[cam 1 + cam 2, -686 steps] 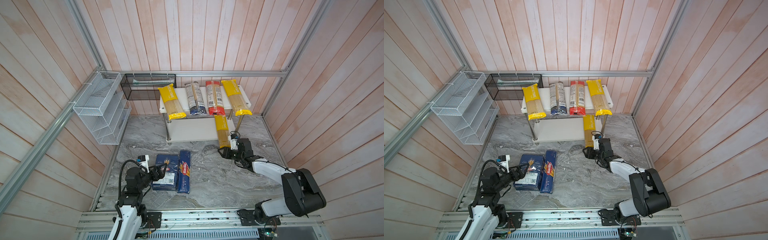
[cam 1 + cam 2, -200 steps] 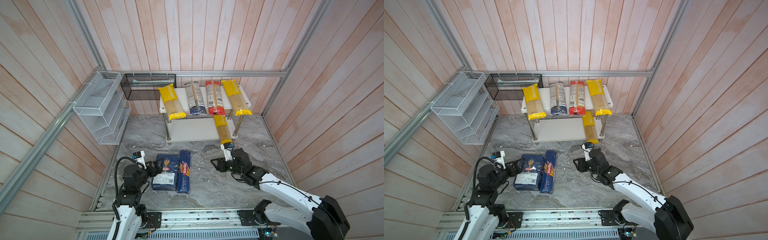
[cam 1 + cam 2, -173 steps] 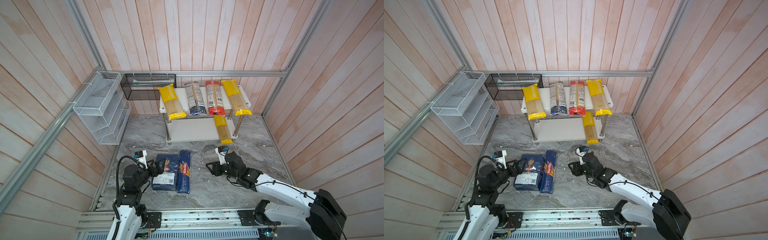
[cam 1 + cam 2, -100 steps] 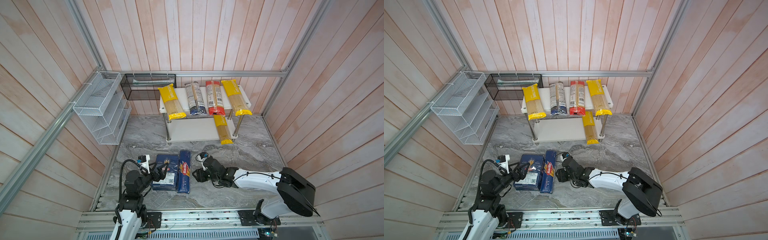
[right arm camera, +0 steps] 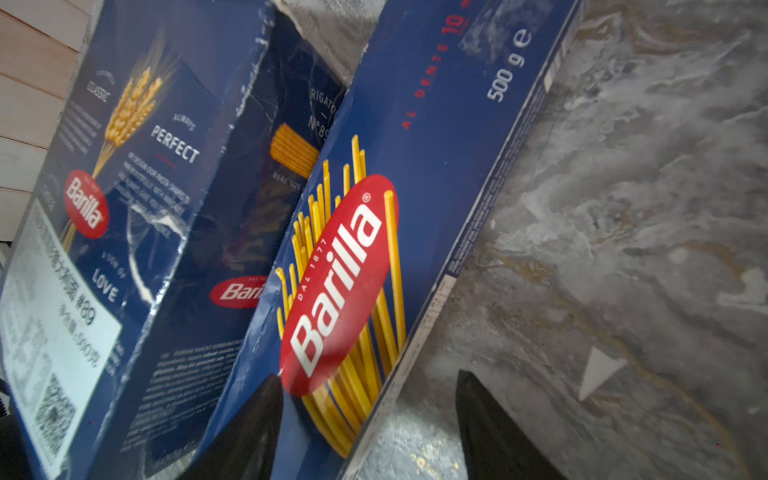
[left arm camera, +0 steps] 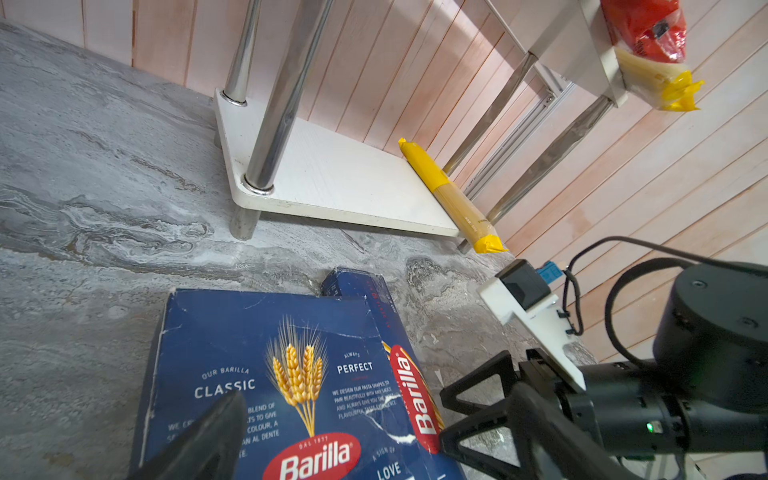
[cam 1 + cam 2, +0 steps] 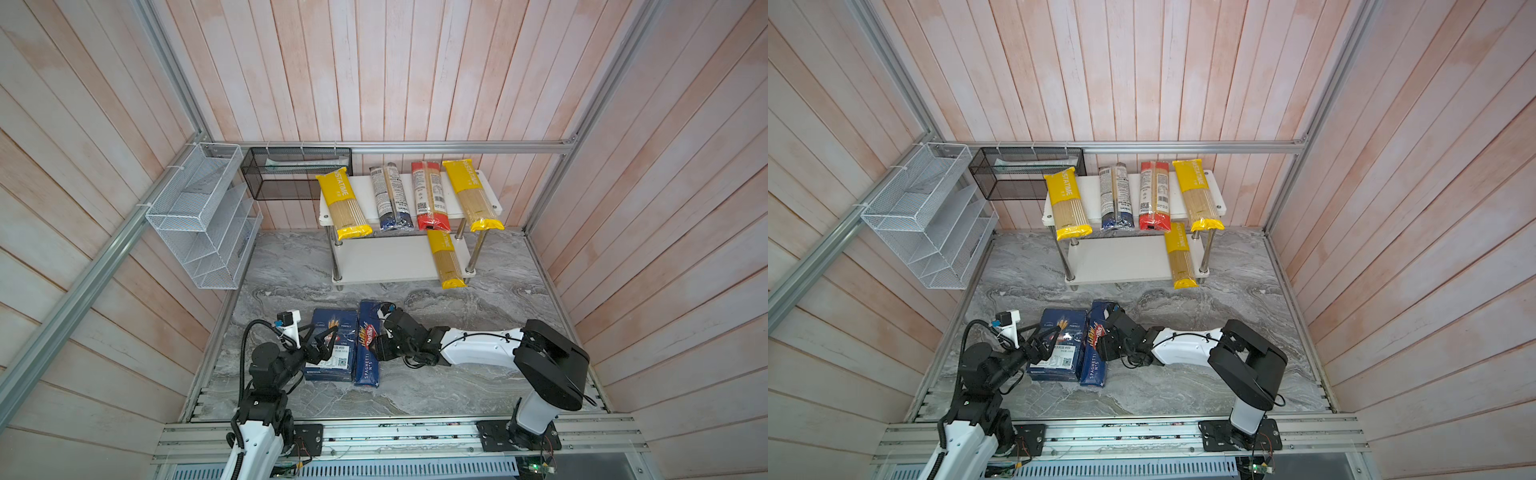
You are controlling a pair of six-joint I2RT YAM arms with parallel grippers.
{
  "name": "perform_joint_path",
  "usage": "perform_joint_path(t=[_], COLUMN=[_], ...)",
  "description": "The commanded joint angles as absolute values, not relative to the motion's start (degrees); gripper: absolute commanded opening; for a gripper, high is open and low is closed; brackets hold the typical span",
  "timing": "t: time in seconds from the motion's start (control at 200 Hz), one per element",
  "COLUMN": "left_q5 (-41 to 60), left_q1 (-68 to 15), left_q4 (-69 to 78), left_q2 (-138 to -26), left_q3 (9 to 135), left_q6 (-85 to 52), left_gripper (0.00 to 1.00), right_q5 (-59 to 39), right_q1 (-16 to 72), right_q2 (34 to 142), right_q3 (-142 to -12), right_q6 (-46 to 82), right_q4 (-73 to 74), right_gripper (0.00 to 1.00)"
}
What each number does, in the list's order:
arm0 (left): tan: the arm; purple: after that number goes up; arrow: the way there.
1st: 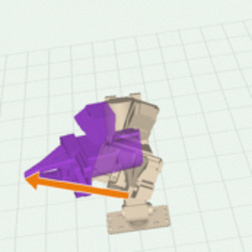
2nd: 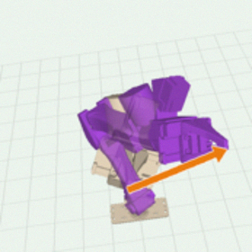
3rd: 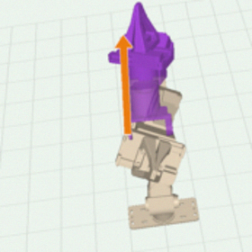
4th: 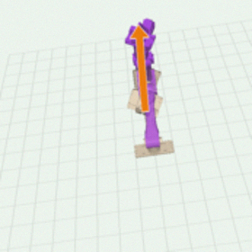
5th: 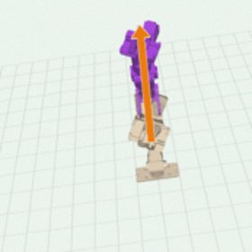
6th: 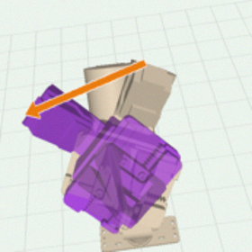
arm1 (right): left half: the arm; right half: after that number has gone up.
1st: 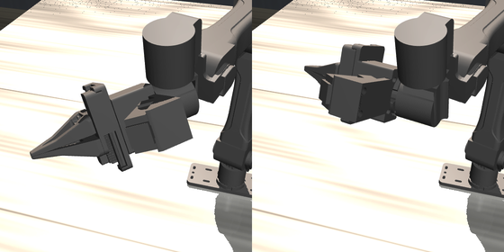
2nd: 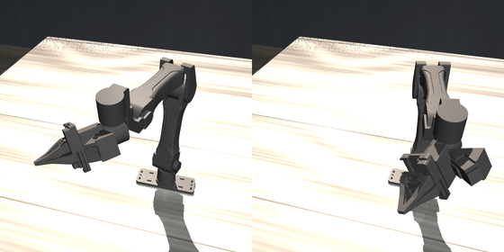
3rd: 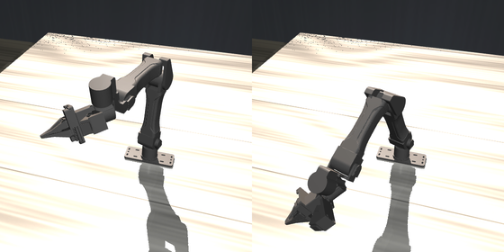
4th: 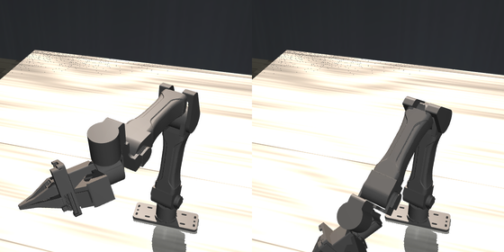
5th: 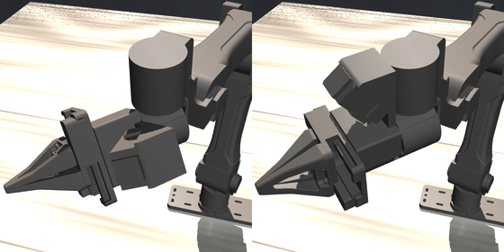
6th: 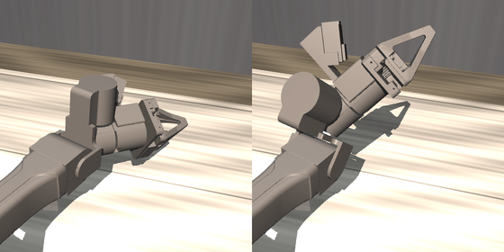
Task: Place and organize the pasta boxes and bags onto the shelf
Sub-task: 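Move the right gripper over the slim blue Barilla spaghetti box, then lower the right gripper and close it on the slim spaghetti box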
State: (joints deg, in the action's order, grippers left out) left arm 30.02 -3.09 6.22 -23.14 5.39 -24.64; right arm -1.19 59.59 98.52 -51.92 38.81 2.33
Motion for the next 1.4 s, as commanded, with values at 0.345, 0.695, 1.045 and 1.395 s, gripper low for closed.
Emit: perform_joint_path(t=[0.345, 0.695, 1.045, 1.395], left_q5=[30.72, 30.53, 30.25, 30.03], left_q1=[-3.44, -3.43, -3.59, -3.58], left_q4=[8.35, 8.48, 8.35, 8.05], left_q2=[-24.02, -24.27, -24.05, -23.55], left_q3=[4.68, 4.70, 4.69, 4.70], left_q6=[-24.17, -24.26, -24.27, -24.29], left_gripper=[1.00, 1.00, 1.00, 1.00], right_q5=[2.28, 4.36, 4.76, 9.71], right_q1=[59.87, 56.77, 54.68, 67.14], right_q2=[103.32, 100.10, 89.03, 97.00], right_q3=[-56.07, -51.61, -51.03, -62.11], right_q6=[38.85, 38.54, 37.14, 40.86], right_q4=[-8.24, -13.38, -17.99, -25.72], right_gripper=[0.67, 0.67, 0.69, 0.78])
